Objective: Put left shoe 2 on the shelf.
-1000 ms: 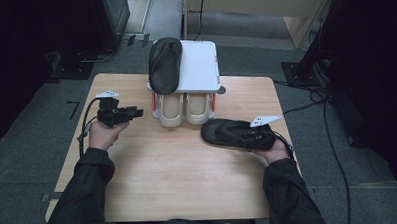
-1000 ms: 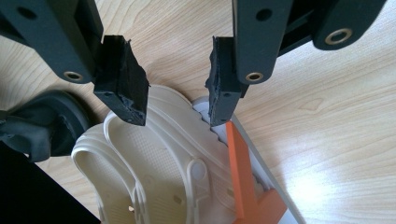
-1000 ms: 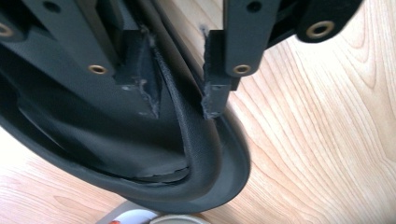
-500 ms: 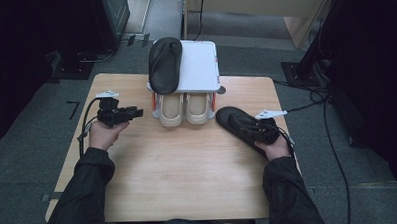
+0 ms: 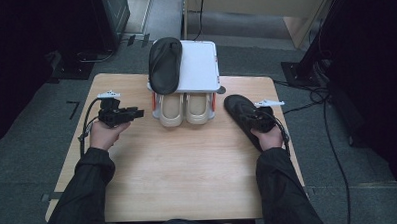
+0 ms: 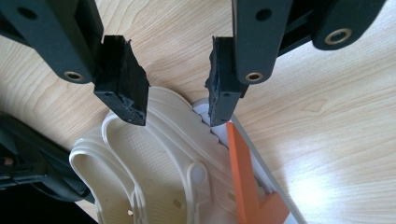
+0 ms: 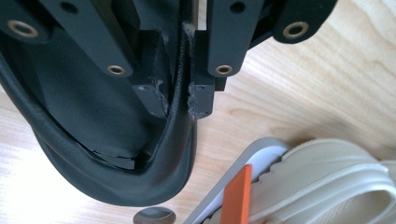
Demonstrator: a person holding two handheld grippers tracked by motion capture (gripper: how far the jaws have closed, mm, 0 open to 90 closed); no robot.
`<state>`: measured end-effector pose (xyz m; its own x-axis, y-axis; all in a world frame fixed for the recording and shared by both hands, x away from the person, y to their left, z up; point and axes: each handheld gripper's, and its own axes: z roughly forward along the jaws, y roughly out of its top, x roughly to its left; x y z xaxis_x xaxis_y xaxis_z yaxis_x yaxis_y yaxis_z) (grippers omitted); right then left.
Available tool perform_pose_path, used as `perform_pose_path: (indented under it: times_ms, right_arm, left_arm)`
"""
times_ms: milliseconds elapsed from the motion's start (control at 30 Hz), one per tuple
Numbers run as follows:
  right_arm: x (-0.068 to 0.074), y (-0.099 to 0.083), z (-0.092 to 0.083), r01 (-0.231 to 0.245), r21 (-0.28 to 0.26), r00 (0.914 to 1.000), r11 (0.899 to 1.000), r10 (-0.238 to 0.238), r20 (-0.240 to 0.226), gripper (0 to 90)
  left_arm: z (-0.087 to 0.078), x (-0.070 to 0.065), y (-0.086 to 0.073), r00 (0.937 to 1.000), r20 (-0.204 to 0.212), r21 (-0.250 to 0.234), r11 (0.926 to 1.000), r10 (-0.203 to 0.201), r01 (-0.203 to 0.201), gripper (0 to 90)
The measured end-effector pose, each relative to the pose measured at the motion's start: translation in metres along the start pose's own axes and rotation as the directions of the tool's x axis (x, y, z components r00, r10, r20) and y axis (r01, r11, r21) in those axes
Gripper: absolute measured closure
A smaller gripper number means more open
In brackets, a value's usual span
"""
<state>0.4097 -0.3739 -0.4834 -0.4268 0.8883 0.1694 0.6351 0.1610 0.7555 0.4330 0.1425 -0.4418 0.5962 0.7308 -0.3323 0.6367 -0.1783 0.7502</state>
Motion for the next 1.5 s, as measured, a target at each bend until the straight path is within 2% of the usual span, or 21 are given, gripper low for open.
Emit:
perform_pose_path:
  times_ms: [133,233,467,533,633,733,833,1000,1133,1200,1333,1500]
  right_arm:
    - [-0.001,0.0,-0.005,-0.005,0.001,1.0,1.0,0.005,-0.004,70.2]
    - [0.0,-0.002,-0.016,-0.012,-0.027,0.9999,1.0,0.011,-0.012,70.2]
    - [0.005,-0.012,-0.044,0.004,-0.051,0.9992,0.999,-0.006,-0.039,77.7]
    - [0.005,-0.015,-0.049,0.023,-0.04,0.9997,0.999,-0.023,-0.013,80.4]
    - [0.002,-0.02,-0.054,0.012,-0.025,0.9998,1.0,-0.012,0.013,82.0]
    - [-0.002,-0.025,-0.052,0.002,0.019,0.9996,1.0,-0.002,0.029,82.1]
    - [-0.003,-0.031,-0.047,-0.016,0.069,0.9998,0.998,0.016,0.011,82.0]
    - [0.0,-0.03,-0.045,-0.013,0.065,0.9999,0.998,0.013,0.002,82.3]
    - [0.009,-0.028,-0.04,-0.014,0.057,0.9987,0.998,0.017,-0.049,80.5]
    - [0.017,-0.025,-0.037,0.016,0.058,0.9988,0.998,-0.013,-0.046,80.5]
    - [0.026,-0.023,-0.031,0.034,0.06,0.9973,0.998,-0.03,-0.068,80.4]
    - [0.03,-0.021,-0.027,0.023,0.05,0.9939,0.998,-0.017,-0.109,80.4]
  left_arm:
    - [-0.001,0.001,0.0,1.0,0.001,0.003,1.0,0.002,-0.002,58.0]
    - [-0.001,0.001,0.0,1.0,-0.002,0.002,1.0,0.002,-0.002,58.0]
    - [-0.003,0.001,-0.001,1.0,-0.005,-0.006,1.0,-0.002,0.002,58.0]
    - [-0.004,0.001,-0.001,1.0,-0.006,-0.007,1.0,-0.002,0.002,58.0]
    - [-0.004,0.001,-0.001,1.0,-0.006,-0.009,1.0,-0.003,0.003,58.0]
    - [-0.005,0.001,-0.001,0.9999,-0.011,-0.02,0.9998,0.004,-0.005,57.9]
    - [-0.007,-0.001,-0.001,0.9999,-0.007,-0.046,0.9988,0.016,-0.016,57.7]
    - [-0.006,0.001,-0.001,0.9998,-0.011,-0.039,0.9991,0.016,-0.016,57.5]
    - [-0.005,0.0,-0.001,0.9998,-0.01,-0.036,0.9992,0.015,-0.015,57.3]
    - [-0.005,0.0,-0.001,0.9999,-0.01,-0.034,0.9993,0.014,-0.014,57.3]
    - [-0.004,0.001,-0.002,0.9999,-0.01,-0.029,0.9995,0.013,-0.013,57.3]
    - [-0.004,0.0,-0.002,0.9998,-0.012,-0.024,0.9996,0.018,-0.019,57.2]
